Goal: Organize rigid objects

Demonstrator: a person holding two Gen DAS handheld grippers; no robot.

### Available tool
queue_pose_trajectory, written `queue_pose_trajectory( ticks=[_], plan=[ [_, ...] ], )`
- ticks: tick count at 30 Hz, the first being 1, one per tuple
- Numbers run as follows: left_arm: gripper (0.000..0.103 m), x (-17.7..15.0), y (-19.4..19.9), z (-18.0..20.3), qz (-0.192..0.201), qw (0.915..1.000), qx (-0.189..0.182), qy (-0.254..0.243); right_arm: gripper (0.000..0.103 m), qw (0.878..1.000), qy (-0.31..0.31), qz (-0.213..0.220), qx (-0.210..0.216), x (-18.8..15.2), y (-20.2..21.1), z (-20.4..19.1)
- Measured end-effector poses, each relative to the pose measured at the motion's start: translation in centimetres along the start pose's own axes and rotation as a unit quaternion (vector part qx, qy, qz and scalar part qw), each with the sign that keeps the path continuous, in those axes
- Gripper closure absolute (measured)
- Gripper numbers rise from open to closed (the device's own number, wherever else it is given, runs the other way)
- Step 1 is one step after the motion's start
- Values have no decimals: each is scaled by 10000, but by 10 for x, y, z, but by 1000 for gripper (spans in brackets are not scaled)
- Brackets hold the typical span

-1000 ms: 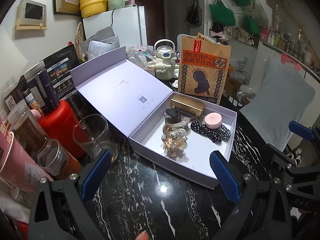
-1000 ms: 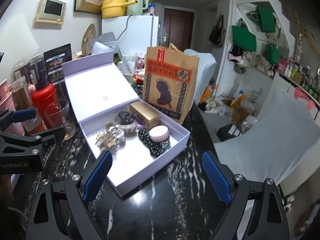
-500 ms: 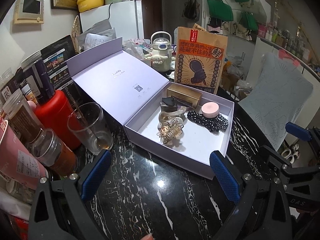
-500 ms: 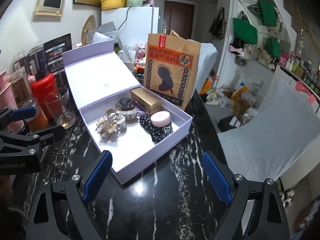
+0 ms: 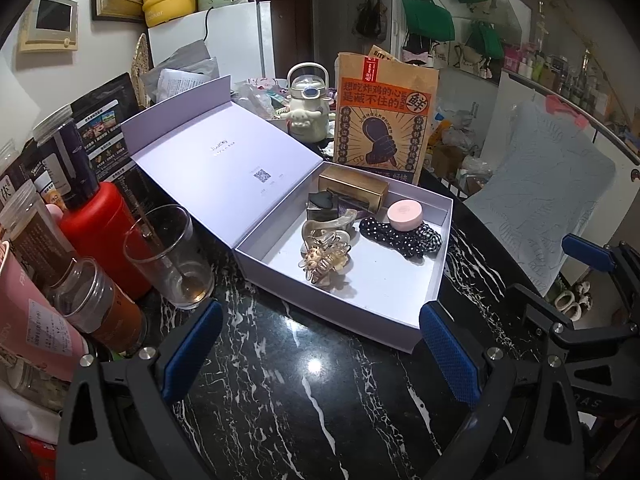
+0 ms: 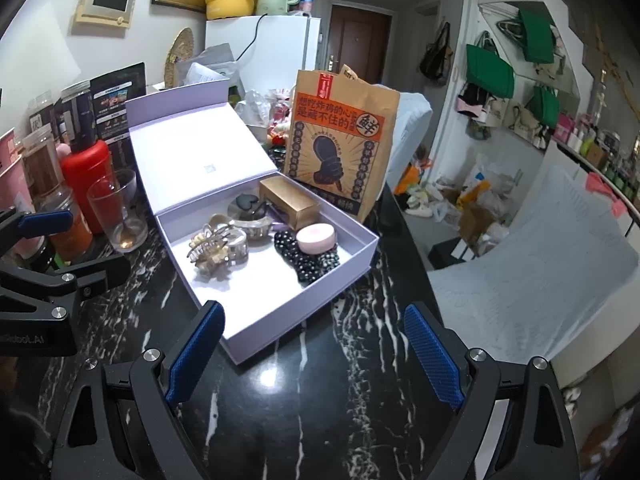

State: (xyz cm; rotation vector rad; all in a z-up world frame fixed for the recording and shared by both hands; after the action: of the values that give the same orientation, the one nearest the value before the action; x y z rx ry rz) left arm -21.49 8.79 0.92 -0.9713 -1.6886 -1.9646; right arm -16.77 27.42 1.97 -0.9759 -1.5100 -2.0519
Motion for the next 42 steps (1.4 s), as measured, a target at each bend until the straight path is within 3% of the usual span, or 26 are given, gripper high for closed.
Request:
queue_pose_trajectory(
  ticks=[42],
  plan=[
    [3, -3, -5, 2, -73, 9998, -53, -160, 11, 9999, 30, -123, -86, -6, -7, 3]
  ],
)
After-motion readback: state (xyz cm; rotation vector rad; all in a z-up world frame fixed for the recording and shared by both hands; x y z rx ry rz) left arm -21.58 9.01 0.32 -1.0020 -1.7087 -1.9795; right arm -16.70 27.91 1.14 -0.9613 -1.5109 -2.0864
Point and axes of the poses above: each gripper's, at about its wrist camera, not at the fingertips, and y roughly against the way its jaws point, z to its right, x to its top, the point moved 7 cm from there along -y, roughly the way its jaws point, and after that the axes turned 4 degrees about y, right-handed, at the moved point
